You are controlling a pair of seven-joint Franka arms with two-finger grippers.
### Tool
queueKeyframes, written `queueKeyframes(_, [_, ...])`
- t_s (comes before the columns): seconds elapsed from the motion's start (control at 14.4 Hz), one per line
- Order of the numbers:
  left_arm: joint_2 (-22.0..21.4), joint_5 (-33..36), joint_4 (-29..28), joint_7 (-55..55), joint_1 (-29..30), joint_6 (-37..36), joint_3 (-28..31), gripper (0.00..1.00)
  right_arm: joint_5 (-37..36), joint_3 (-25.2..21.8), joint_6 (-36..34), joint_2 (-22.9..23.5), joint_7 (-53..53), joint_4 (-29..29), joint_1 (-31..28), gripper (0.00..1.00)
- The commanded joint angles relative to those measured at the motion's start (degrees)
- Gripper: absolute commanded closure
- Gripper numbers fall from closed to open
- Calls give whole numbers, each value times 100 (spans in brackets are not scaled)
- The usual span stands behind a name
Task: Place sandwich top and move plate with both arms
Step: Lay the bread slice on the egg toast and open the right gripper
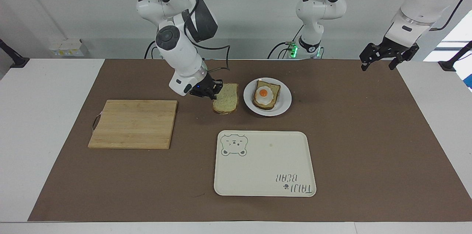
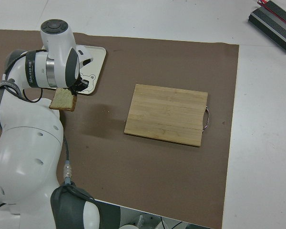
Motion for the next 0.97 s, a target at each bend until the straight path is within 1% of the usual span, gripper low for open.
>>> queueKeyframes(0.0, [25, -4, 57, 53, 40, -81, -6, 0, 186, -2, 348, 39, 298, -106, 347, 100])
queueKeyframes(0.14, [25, -4, 57, 53, 40, -81, -6, 0, 361, -2, 401, 127, 342, -141, 567, 100])
queueKeyframes(0.35, [25, -4, 57, 53, 40, -81, -6, 0, 415, -2, 787, 320, 571, -176, 892, 100])
queueKeyframes(0.63, [17, -4, 57, 53, 40, -81, -6, 0, 608, -2, 1691, 847, 711, -176, 1481, 100])
queueKeyframes(0.76, [17, -4, 57, 53, 40, -81, -6, 0, 608, -2, 1947, 988, 790, -176, 1605, 100])
queueKeyframes(0.9, [25, -4, 57, 53, 40, -81, -6, 0, 608, -2, 1948, 989, 791, -237, 1632, 100])
